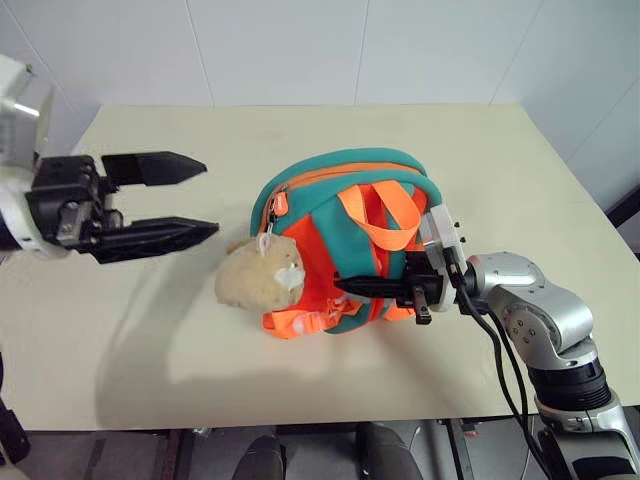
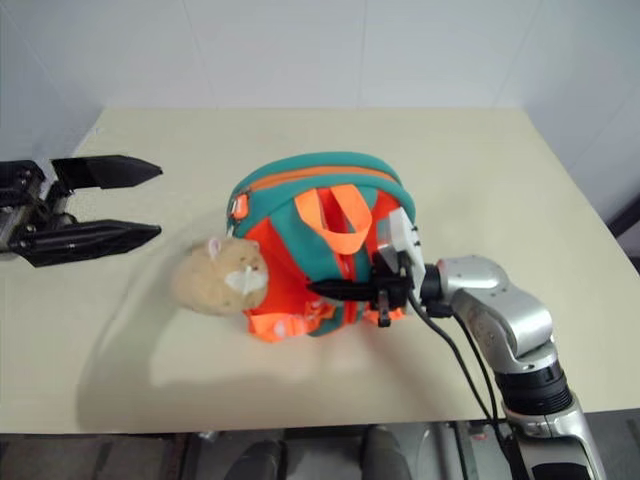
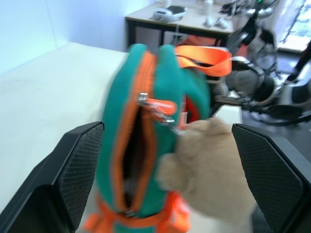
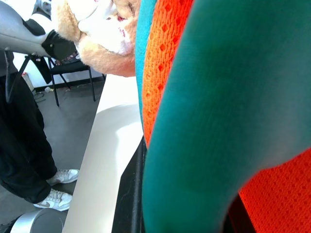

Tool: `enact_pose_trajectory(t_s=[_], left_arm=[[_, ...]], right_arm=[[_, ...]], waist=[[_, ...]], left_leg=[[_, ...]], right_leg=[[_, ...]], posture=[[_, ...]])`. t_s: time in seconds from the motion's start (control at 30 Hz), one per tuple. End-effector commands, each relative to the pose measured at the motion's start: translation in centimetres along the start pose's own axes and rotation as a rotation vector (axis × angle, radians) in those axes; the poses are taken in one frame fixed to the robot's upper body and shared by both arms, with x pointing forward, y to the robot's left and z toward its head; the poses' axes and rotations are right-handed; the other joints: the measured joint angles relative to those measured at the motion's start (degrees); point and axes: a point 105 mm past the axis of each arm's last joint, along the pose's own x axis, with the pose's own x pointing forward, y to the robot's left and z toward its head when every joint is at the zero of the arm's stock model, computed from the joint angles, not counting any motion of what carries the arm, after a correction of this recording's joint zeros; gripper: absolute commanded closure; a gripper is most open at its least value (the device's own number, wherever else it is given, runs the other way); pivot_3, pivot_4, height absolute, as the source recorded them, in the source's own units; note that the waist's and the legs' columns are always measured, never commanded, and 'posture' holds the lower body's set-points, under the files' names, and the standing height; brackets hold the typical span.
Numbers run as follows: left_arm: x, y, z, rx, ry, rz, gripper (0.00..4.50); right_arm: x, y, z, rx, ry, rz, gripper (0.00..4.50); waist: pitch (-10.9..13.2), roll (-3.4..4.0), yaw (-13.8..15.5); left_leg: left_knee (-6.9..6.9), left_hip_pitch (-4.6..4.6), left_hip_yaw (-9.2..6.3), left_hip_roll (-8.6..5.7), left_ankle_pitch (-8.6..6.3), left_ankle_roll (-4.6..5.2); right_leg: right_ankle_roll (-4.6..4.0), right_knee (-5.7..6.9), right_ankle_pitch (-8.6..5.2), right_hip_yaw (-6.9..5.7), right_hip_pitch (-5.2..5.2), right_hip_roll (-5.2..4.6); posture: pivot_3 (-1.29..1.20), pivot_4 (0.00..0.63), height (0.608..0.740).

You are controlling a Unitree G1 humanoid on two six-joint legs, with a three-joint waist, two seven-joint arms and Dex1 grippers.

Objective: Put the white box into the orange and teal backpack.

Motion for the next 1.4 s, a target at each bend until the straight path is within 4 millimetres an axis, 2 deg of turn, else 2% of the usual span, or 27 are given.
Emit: enact_pose_trajectory(t_s=[0.03,0.4,0.63,0.9,1.0,1.3,1.4], left_arm=[[0.7,-1.2,0.3,0.027,-0.004,-0.014,0.00],[2.4,-3.3,-0.1,-0.037,-0.014,-0.101,0.00],[3.1,-3.7,-2.8,-0.095,0.156,-0.102,0.00],[3.0,-3.2,-4.7,-0.082,0.298,-0.072,0.00],[3.0,-3.0,-5.0,-0.072,0.317,-0.070,0.61],[2.8,-2.2,-4.9,-0.053,0.328,-0.051,3.21],[2.8,-2.0,-4.8,-0.047,0.317,-0.046,3.78]], right_arm=[[0.1,0.0,1.0,-0.050,-0.021,0.016,3.97],[0.2,-0.4,1.0,-0.053,-0.020,0.017,3.97],[0.3,-0.6,0.9,-0.056,-0.023,0.012,3.97],[0.4,-0.7,0.9,-0.063,-0.027,0.005,3.97],[0.5,-0.8,1.0,-0.066,-0.030,0.003,3.97],[0.4,-0.8,1.0,-0.073,-0.032,-0.002,3.97],[0.4,-0.8,1.0,-0.073,-0.033,-0.003,3.97]], waist=[[0.00,0.00,-0.04],[0.00,0.00,0.08],[0.00,0.01,-0.03],[0.00,0.01,-0.01],[0.00,0.01,-0.02],[0.01,0.01,-0.08],[0.01,0.01,-0.07]], left_leg=[[0.00,0.00,0.00,0.00,0.00,0.00],[0.00,0.00,0.00,-0.01,0.00,-0.01],[-0.03,0.01,0.02,-0.01,0.00,-0.02],[-0.04,0.02,0.02,-0.01,0.00,-0.02],[-0.05,0.02,0.03,-0.01,0.00,-0.02],[-0.17,0.02,0.03,0.00,0.00,-0.01],[-0.18,0.02,0.03,0.00,0.00,-0.01]], right_leg=[[0.00,0.01,0.00,0.00,0.00,0.00],[-0.01,-0.02,0.00,0.02,0.00,0.00],[-0.03,-0.03,-0.02,0.03,-0.01,0.02],[-0.05,-0.04,-0.03,0.03,0.00,0.03],[-0.06,-0.05,-0.03,0.03,0.00,0.03],[-0.06,-0.11,-0.03,0.03,-0.02,0.04],[-0.06,-0.11,-0.03,0.03,-0.03,0.04]], posture=[[0.00,0.150,0.740],[0.00,0.150,0.740],[0.00,0.150,0.740],[0.00,0.150,0.740],[0.00,0.150,0.740],[0.00,0.150,0.740],[0.00,0.150,0.740]])
